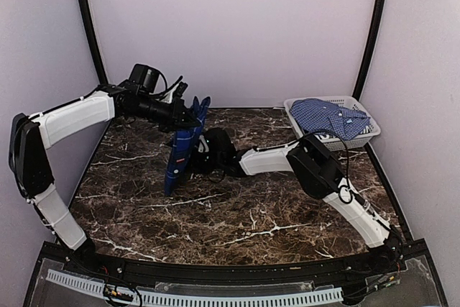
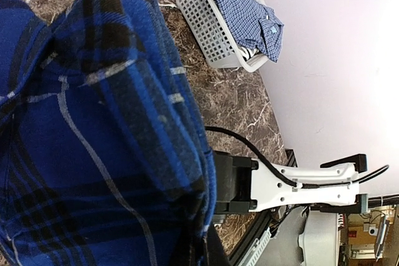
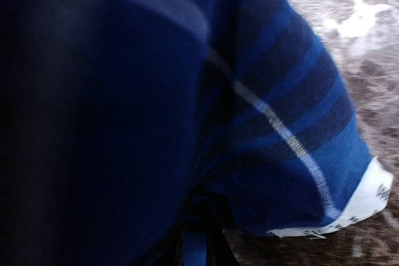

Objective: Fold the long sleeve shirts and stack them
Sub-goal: Turn over the square-folded shirt at the center of the board.

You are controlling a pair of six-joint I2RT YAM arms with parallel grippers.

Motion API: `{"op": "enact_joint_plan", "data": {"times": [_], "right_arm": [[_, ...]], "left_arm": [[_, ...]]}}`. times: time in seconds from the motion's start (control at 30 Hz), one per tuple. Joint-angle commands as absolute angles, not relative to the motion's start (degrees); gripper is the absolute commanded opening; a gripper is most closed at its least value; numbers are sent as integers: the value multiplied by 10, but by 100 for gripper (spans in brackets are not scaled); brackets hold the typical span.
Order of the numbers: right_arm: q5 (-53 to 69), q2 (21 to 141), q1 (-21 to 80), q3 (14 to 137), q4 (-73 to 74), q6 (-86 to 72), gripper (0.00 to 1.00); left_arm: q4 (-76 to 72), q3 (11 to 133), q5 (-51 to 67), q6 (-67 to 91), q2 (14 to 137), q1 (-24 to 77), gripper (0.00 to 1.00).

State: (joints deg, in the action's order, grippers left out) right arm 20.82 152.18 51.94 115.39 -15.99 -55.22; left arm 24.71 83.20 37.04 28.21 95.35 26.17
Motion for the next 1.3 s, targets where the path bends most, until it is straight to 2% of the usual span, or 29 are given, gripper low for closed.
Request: {"op": "enact_joint_plan", "data": {"times": [0.0, 0.2, 0.27, 0.6, 0.73, 1.0, 1.2, 1.23, 1.27], "right_arm": [[273, 1524, 504, 1140, -305, -614, 13], [304, 1527, 491, 1135, -366, -655, 14], [292, 1519, 490, 1134, -330, -645, 13], [236, 1371, 449, 916, -285, -584, 18], [192, 1303, 446, 861, -215, -530, 22], [68, 1115, 440, 706, -101, -443, 38], [-33, 946, 435, 616, -20, -412, 47], [-50, 924, 433, 605, -7, -409, 49], [-63, 906, 432, 595, 5, -406, 51]], "left_arm": [[165, 782, 416, 329, 936, 275, 0], [125, 765, 425, 345, 955, 302, 0], [125, 766, 422, 343, 965, 302, 0], [119, 751, 415, 335, 985, 302, 0], [118, 750, 413, 332, 987, 302, 0], [106, 745, 411, 328, 1000, 311, 0], [87, 772, 355, 344, 1054, 389, 0], [87, 779, 338, 346, 1079, 401, 1], [89, 800, 333, 352, 1092, 424, 10]]}}
